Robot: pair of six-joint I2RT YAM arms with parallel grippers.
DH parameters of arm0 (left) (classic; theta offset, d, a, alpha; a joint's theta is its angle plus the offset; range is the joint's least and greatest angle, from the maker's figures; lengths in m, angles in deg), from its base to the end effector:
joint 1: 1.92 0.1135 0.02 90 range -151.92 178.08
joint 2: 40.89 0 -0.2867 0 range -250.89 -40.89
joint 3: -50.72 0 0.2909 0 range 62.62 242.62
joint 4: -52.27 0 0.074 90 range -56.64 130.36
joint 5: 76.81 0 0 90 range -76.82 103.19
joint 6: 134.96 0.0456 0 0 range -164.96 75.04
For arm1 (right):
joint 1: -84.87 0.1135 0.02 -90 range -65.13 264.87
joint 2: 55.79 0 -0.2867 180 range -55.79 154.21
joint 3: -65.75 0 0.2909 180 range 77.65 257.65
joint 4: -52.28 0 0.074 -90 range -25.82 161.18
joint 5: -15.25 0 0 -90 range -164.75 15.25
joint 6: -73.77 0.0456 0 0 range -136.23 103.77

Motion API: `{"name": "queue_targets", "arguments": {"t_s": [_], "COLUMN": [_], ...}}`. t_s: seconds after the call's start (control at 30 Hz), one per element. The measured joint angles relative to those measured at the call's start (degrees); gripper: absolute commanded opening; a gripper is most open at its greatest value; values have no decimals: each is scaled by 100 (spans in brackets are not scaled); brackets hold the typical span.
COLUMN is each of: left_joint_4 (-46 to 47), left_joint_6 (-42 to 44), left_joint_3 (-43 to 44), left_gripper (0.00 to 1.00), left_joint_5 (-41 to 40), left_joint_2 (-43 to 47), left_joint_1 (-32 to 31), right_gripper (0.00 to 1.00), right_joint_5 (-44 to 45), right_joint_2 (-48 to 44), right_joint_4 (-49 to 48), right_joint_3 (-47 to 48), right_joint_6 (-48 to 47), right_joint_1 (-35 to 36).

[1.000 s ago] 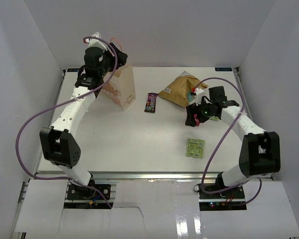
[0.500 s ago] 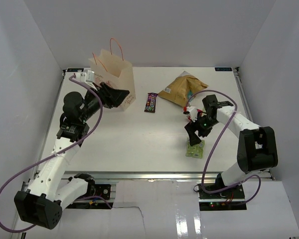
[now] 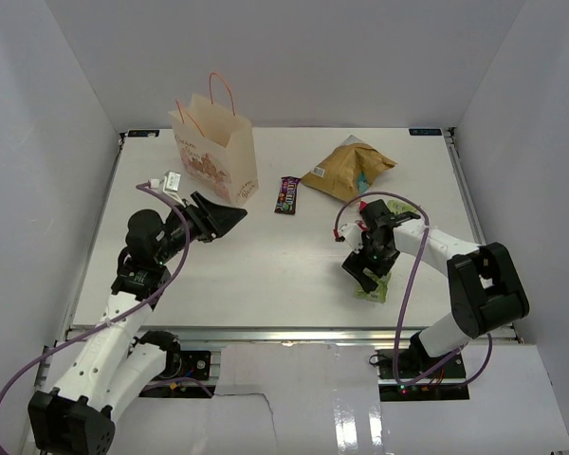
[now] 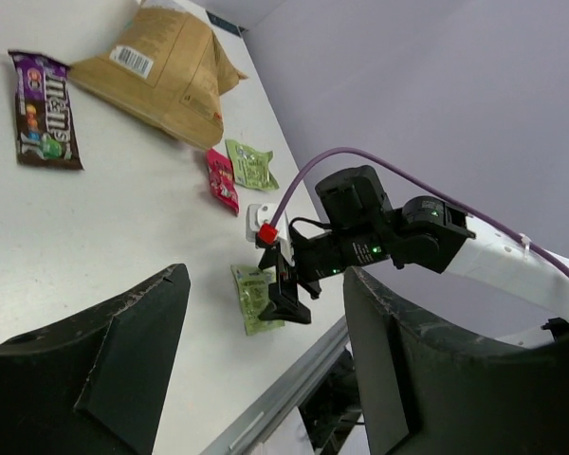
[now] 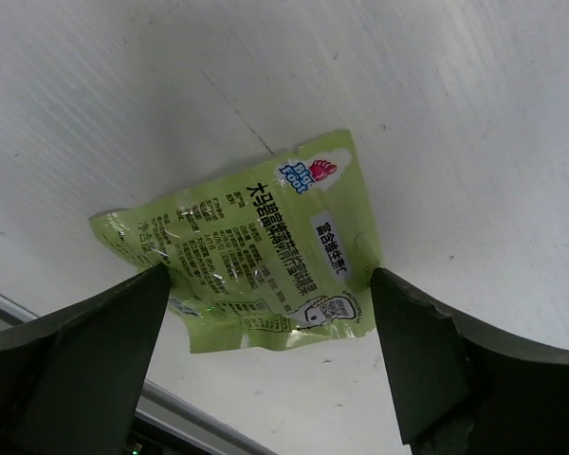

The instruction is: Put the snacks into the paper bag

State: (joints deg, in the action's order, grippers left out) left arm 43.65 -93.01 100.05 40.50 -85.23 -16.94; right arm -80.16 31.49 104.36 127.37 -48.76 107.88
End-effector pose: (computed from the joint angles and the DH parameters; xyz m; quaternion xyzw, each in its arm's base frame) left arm 0.2061 -0.0770 0.3319 -0.0465 0.7252 -0.4945 0.4768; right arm 0.2689 0.1189 0.1572 -0.4672 0.8764 0.0379 0.1102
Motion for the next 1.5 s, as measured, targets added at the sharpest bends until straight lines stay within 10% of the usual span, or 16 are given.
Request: {"name": "queue_targets", "arguments": {"t_s": [0.33, 0.47, 0.77, 1.17, 1.5], "left_joint_4": [267, 466, 586, 927, 940], "left_joint_6": [-566, -695, -732, -603, -743], "left_joint_3": [-223, -195, 566, 1639, 1646], "left_gripper": [77, 77, 77, 76, 50], "left_joint_5": [42, -9, 221, 417, 363], "left_joint_2": [-691, -1596, -4116, -5191, -5390], "left_joint_1": [-636, -1390, -2415, -2697, -2758], "right_gripper": [21, 10, 9, 10, 11], "right_joint_5": [184, -98, -1698, -3200, -3383], "right_joint_2": [-13, -111, -238, -249, -249], "right_joint_4": [-223, -254, -321, -612, -699], "right_joint_3": [-184, -173, 555, 914, 914], "right_joint_6": [232, 249, 369, 855, 833], "right_joint_1": [22, 11, -17, 0, -11]}}
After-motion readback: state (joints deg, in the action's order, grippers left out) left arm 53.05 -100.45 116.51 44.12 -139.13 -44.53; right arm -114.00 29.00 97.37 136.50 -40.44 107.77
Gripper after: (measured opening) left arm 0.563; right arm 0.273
